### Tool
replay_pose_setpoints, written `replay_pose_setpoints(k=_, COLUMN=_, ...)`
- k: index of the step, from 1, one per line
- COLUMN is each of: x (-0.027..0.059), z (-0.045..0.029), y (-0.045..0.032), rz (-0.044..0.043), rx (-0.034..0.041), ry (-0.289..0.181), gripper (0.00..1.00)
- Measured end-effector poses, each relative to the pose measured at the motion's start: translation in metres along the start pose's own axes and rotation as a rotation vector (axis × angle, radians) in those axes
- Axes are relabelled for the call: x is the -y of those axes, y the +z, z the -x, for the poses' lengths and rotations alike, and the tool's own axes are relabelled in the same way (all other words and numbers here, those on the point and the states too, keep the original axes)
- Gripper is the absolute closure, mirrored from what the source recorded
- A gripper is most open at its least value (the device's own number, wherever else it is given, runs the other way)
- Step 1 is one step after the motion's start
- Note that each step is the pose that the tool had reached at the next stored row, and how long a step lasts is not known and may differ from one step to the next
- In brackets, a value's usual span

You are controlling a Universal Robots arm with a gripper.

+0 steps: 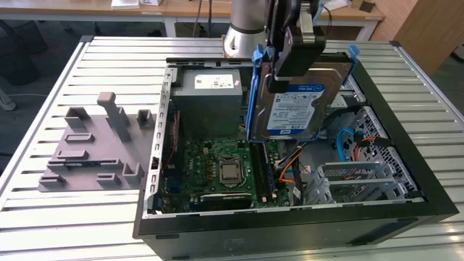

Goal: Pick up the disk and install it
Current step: 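Insert the disk into the insertion slot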

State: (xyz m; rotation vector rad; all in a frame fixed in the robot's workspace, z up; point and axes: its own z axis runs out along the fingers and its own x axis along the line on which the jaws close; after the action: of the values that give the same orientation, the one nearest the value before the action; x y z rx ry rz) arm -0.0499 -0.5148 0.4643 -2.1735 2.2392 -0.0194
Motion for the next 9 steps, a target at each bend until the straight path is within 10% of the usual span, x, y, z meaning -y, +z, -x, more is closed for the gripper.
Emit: replay_pose_setpoints(k=9, x=0.0072, z=-0.017, y=0.0012, rz=0.0004, rx=0.0, ry=0.0, gripper=0.64)
